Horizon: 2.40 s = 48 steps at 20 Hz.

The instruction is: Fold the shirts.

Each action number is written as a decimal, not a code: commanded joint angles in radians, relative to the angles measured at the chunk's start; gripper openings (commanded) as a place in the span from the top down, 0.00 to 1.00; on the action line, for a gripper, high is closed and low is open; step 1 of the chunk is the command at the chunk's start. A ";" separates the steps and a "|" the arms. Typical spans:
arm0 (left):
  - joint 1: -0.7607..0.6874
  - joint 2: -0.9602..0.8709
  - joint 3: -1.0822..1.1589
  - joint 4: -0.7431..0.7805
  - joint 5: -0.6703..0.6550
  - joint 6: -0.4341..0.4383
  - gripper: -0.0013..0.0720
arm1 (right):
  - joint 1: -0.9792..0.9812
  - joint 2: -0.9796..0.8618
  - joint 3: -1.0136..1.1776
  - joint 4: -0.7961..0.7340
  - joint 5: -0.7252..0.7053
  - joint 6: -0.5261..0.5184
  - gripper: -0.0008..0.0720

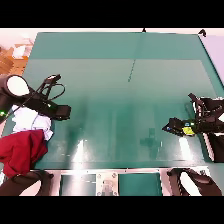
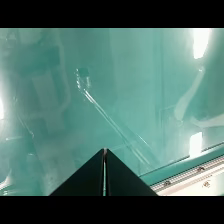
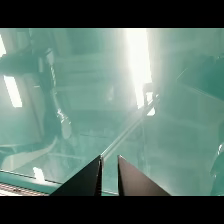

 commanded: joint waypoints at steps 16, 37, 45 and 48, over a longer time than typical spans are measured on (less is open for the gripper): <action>0.270 -0.174 -0.172 0.774 0.256 -0.137 0.03 | 0.000 0.001 0.000 0.000 0.003 -0.001 0.80; -0.384 -0.156 0.472 0.164 0.300 0.031 0.95 | 0.000 0.001 0.000 0.000 -0.009 -0.001 0.80; -0.337 -0.369 0.476 0.020 0.126 0.032 0.01 | 0.000 0.000 0.000 0.000 -0.102 -0.001 0.80; -0.239 -0.367 0.477 0.022 -0.114 0.034 0.01 | 0.001 -0.037 0.000 0.039 -0.171 -0.023 0.54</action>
